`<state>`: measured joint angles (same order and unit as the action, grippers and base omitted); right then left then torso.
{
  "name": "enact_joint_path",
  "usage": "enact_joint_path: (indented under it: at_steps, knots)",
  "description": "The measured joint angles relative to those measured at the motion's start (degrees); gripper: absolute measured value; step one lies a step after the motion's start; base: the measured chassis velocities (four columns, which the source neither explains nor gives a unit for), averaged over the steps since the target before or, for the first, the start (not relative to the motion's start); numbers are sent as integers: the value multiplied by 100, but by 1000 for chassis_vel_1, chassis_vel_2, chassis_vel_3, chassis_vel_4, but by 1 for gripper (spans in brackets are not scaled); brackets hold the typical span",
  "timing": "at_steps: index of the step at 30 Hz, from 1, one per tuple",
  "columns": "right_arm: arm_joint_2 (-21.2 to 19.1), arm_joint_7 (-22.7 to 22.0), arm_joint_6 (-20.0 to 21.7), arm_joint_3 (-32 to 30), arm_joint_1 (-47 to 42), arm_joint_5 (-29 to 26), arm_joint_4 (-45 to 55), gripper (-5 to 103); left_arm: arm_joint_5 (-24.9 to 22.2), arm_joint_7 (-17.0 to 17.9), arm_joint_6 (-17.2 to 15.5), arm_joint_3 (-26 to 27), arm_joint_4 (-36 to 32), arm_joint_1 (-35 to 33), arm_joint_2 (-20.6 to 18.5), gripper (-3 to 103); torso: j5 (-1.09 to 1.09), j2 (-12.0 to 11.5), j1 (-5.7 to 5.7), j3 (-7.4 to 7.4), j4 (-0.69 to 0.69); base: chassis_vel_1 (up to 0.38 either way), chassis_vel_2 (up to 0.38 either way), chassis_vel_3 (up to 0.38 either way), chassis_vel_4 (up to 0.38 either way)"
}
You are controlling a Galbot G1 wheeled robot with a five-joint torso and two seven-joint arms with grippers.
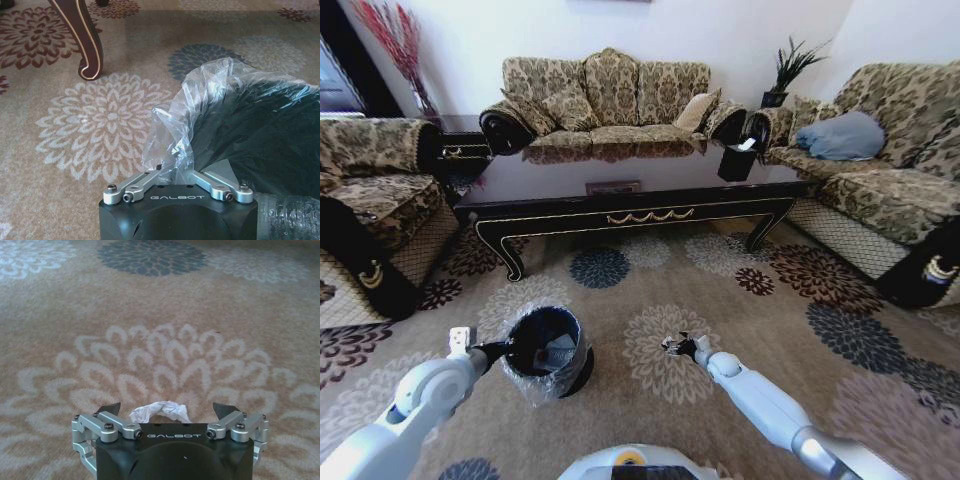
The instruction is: Move to the front of the table and pick up the trash from the floor, then place it into the trash bin.
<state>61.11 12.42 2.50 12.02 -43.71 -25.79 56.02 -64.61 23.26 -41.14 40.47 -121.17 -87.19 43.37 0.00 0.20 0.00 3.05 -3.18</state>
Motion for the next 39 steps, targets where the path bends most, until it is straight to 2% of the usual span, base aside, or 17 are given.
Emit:
enact_joint_path:
  at_steps: [6, 9, 11, 13, 14, 17, 19, 22, 23, 27, 29, 30, 31, 32, 33, 39]
  knots:
    - [64, 15, -44, 82, 67, 76, -83, 101, -28, 14, -12, 10, -4, -3, -11, 2, 0, 0, 0, 0, 1, 0, 0, 0, 0]
    - [95, 21, -78, 147, 130, 149, -169, 87, -54, 16, -14, 50, -4, 3, -24, 2, 0, 0, 0, 0, 1, 0, 0, 0, 0]
    - [98, 24, -81, 154, 133, 157, -178, 87, -61, 15, -14, 55, -4, 4, -24, 2, 0, 0, 0, 0, 1, 0, 0, 0, 0]
    - [99, 46, -97, 188, 136, 193, -221, 76, -96, 16, -17, 112, -8, -11, -29, 2, 0, 0, 0, 0, 0, 0, 0, 0, 0]
    - [99, 46, -97, 188, 136, 193, -221, 76, -96, 16, -17, 112, -8, -11, -29, 2, 0, 0, 0, 0, 0, 0, 0, 0, 0]
    - [141, 69, -137, 194, 126, 285, -309, 60, -111, 9, -20, 179, 0, -41, -31, 2, 0, 0, 0, 0, 1, 0, 0, 0, 0]
    - [153, 71, -139, 192, 116, 293, -323, 60, -114, 2, -20, 191, 8, -45, -33, 2, 1, 0, 0, 0, 1, 0, 0, 0, 0]
    - [168, 74, -147, 177, 82, 307, -323, 44, -115, -5, -20, 189, 48, -26, -29, 2, 0, 0, 0, 0, 1, 0, 0, 0, 0]
    - [168, 74, -147, 177, 82, 307, -323, 44, -115, -5, -20, 189, 48, -26, -29, 2, 0, 0, 0, 0, 1, 0, 0, 0, 0]
    - [107, 55, -138, 193, 116, 303, -243, 22, -116, -7, -20, 105, 68, 51, -12, 2, 0, 0, 0, 0, 0, 0, 0, 0, 0]
    - [84, 51, -131, 205, 130, 293, -216, 22, -116, -7, -20, 83, 72, 70, -10, 2, 0, 0, 0, 0, 0, 0, 0, 0, 0]
    - [66, 49, -129, 216, 136, 286, -199, 16, -116, -7, -20, 74, 73, 77, -9, 2, 0, 0, 0, 0, 0, 0, 0, 0, 0]
    - [34, 48, -127, 236, 143, 281, -180, 16, -117, -7, -20, 65, 73, 84, -7, 2, 0, 0, 0, 0, 1, 0, 0, 0, 0]
    - [-11, 47, -126, 268, 146, 279, -157, 6, -116, -5, -20, 61, 68, 86, -4, 2, 0, 0, 0, 0, 0, 0, 0, 0, 0]
    - [-29, 45, -126, 276, 145, 276, -142, 2, -117, -5, -20, 60, 63, 83, 1, 2, 0, 0, 0, 0, 0, 0, 0, 0, 0]
    - [-57, 21, -118, 262, 105, 240, -52, 0, -93, -3, -20, 61, 47, 43, 37, 2, 1, 0, 0, 0, 1, 0, 0, 0, 0]
